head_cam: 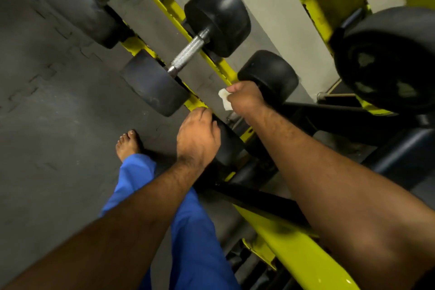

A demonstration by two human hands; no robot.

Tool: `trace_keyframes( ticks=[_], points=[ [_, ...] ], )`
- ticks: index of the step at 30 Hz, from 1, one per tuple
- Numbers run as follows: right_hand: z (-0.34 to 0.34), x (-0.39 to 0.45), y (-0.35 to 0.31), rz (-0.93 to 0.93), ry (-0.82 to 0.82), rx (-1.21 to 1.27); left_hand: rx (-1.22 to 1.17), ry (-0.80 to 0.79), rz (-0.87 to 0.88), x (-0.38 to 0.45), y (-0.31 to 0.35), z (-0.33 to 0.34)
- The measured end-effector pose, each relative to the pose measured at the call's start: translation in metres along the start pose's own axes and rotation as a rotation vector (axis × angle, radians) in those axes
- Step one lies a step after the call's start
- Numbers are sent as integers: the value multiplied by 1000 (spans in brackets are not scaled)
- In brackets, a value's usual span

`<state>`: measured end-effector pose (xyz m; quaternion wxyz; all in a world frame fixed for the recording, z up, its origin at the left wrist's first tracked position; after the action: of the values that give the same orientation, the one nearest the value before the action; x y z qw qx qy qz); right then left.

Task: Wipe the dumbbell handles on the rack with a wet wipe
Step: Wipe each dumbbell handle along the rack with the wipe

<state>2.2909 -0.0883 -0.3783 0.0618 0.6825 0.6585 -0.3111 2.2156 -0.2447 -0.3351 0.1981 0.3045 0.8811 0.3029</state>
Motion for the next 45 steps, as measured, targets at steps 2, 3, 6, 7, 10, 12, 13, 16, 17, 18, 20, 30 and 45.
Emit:
trace_keyframes(
  ticks=[2, 3, 6, 7, 10, 12, 13, 16, 17, 18, 20, 30, 45],
  points=[
    [-12, 1, 0, -139, 2, -132, -5, -21, -79, -9, 5, 14],
    [-16, -1, -3, -240, 2, -206, -7, -20, -124, -11, 5, 21],
    [-18, -10, -15, -571, -2, -349, 25, -7, -198, -14, 2, 38],
    [-15, -14, -19, -683, -4, -402, 39, 5, -198, -15, 1, 43],
    [-4, -25, -22, -970, 23, -495, 94, 53, -200, -14, -4, 53],
    [9, -33, -11, -1125, -12, -609, 148, 81, -189, -16, -7, 56],
    [16, -38, -3, -1196, -45, -662, 162, 104, -180, -18, -7, 56],
    [21, -55, 15, -1346, -107, -585, 167, 162, -177, -19, -7, 55],
    [20, -58, 17, -1382, -90, -567, 169, 167, -177, -19, -7, 54],
    [21, -59, 20, -1405, -78, -567, 172, 174, -178, -20, -7, 52],
    [27, -60, 29, -1384, -115, -647, 172, 183, -176, -20, -8, 50],
    [7, -20, 29, -1316, 28, -790, 187, 224, -145, -20, -5, 50],
    [20, -35, 45, -1344, 80, -989, 203, 218, -146, -20, -5, 52]
  ],
)
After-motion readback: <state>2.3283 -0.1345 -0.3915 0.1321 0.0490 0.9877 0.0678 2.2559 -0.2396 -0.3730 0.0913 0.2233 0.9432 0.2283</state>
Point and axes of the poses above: each hand's wrist, its own x-axis towards the middle knuckle, its own z-axis out of the palm, y = z × x, the point moved 10 cm from there along x, towards the middle knuckle, and after that the axes turned 15 degrees about y, right-handed, at the moved point
